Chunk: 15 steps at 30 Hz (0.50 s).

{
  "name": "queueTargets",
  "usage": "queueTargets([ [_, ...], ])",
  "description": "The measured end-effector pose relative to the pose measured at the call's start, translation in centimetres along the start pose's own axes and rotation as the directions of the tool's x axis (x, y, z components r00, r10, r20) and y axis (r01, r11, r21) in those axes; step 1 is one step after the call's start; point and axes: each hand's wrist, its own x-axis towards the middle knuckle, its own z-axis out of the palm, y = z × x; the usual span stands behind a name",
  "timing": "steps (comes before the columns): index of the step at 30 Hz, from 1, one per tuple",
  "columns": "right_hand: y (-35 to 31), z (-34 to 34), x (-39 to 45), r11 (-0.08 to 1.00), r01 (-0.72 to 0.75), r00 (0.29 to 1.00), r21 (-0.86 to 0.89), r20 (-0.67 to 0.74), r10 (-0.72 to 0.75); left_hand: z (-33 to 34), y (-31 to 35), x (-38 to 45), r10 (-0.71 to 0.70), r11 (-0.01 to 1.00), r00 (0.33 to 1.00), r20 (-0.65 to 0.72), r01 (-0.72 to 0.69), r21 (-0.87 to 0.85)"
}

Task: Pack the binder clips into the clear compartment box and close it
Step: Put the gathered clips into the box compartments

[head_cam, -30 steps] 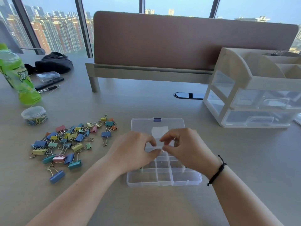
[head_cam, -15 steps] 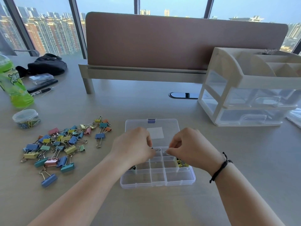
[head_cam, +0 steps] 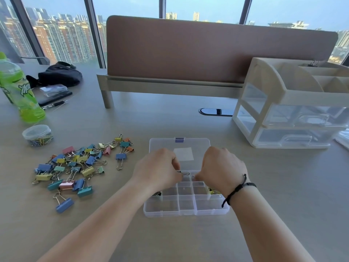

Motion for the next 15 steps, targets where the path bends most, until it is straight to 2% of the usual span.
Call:
queueTargets([
  [6,0.2,0.8,0.4,0.998,-0.042,0.998,0.056,-0.043,0.045,-0.4,-0.4,0.0,0.016,0.996,0.999,0.051,-0.011,-0.091],
  [15,0.8,0.5,0.2,0.948,-0.093,0.994,0.305,0.076,0.073,-1.1,-0.6,0.1,0.003,0.967,0.999,0.052,0.01,-0.254],
])
